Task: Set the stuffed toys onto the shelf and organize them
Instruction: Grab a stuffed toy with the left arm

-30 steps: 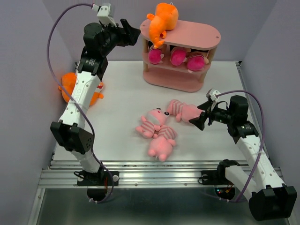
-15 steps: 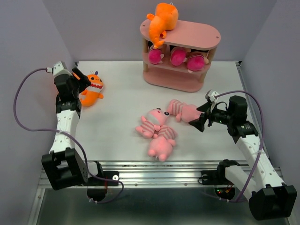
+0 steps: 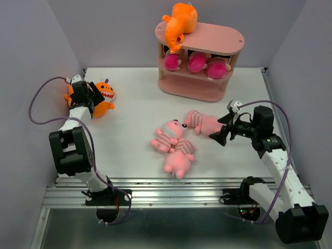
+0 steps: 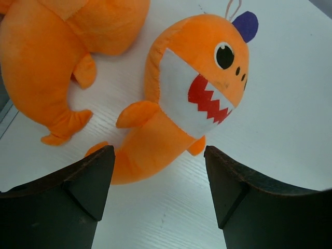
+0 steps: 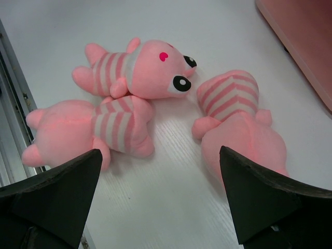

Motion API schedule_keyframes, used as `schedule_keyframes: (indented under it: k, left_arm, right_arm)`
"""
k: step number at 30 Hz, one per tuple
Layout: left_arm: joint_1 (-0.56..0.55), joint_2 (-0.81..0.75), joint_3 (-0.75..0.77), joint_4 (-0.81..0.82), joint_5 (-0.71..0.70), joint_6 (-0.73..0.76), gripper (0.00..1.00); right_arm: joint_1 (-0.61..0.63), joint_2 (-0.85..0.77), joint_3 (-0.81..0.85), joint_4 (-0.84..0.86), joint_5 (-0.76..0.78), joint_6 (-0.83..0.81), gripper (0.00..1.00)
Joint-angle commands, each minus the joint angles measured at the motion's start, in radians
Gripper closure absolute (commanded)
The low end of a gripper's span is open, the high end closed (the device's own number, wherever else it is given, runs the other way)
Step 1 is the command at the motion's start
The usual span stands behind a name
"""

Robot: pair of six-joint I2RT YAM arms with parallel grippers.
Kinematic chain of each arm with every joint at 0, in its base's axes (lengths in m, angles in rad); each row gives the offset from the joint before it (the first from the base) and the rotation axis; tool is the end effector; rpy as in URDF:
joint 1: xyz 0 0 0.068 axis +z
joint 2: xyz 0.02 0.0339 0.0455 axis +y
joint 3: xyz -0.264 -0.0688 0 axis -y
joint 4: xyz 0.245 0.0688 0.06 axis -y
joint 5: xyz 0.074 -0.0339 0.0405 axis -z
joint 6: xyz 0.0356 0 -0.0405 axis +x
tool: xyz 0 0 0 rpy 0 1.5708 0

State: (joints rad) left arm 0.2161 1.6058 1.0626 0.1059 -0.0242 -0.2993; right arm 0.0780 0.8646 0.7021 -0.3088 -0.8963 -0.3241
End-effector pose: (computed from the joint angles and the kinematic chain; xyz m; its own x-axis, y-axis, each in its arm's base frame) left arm 0.3605 0.0800 0.2557 -0.3257 -0.3733 -0.8686 -0.3473 0.9018 -0.2573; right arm 0.1832 0.0422 0.2902 -0.1927 -0.2145 -0.9575 -0.8479 0.5275 0.0524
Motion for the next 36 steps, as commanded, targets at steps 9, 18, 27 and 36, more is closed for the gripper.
schedule_keyframes:
  k: [9, 18, 27, 36]
  left_arm:
    - [0.0, 0.18, 0.188, -0.074, 0.095, 0.169, 0.27]
    - [0.0, 0.25, 0.172, -0.069, 0.139, 0.203, 0.34]
    - [-0.001, 0.292, 0.149, -0.051, 0.289, 0.2, 0.84]
    - [-0.087, 0.116, 0.077, -0.017, 0.536, 0.086, 1.0]
  right_arm:
    - [-0.003, 0.01, 0.014, 0.007, -0.003, -0.02, 0.0]
    - [-0.003, 0.024, 0.016, 0.005, 0.0, -0.023, 0.0]
    - [-0.003, 0.028, 0.016, 0.005, 0.011, -0.026, 0.0]
    - [-0.003, 0.01, 0.008, -0.047, -0.084, -0.107, 0.0]
